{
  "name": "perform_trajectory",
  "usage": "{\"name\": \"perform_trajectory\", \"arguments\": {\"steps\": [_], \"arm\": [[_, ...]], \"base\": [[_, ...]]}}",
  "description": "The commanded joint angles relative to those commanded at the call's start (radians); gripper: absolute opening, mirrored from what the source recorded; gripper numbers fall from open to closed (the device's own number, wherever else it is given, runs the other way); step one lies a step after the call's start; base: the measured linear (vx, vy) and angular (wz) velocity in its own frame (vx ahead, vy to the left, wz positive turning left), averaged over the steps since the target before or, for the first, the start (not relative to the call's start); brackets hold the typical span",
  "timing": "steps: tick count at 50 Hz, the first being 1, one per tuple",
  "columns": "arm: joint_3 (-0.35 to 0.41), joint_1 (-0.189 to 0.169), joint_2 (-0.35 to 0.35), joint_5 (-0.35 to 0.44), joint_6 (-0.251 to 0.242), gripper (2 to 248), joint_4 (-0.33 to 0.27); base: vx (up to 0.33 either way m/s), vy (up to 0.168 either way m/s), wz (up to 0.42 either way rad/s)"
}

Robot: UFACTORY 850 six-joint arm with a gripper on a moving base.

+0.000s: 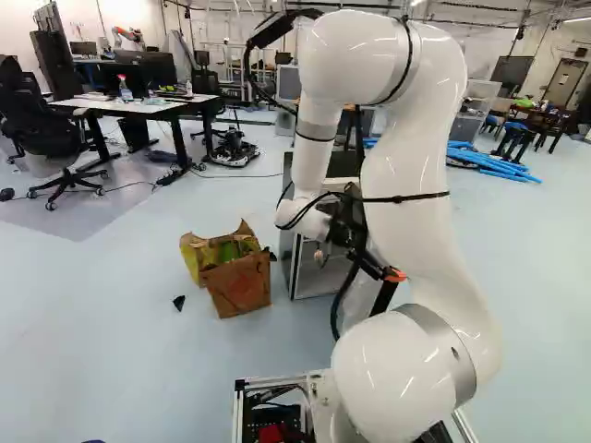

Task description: Grab a drink from the fridge

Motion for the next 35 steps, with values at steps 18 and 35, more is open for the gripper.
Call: {"name": "perform_trajectory", "arguments": {"steps": [18, 35], "arm": [[-0.044, -0.085, -0.008, -0.001, 0.000, 247, -0.064], [-0.088, -0.160, -0.019, -0.032, 0.000, 247, -0.088]], "base": [[0.000, 0.000, 0.000], [0.000, 0.000, 0.000]]}}
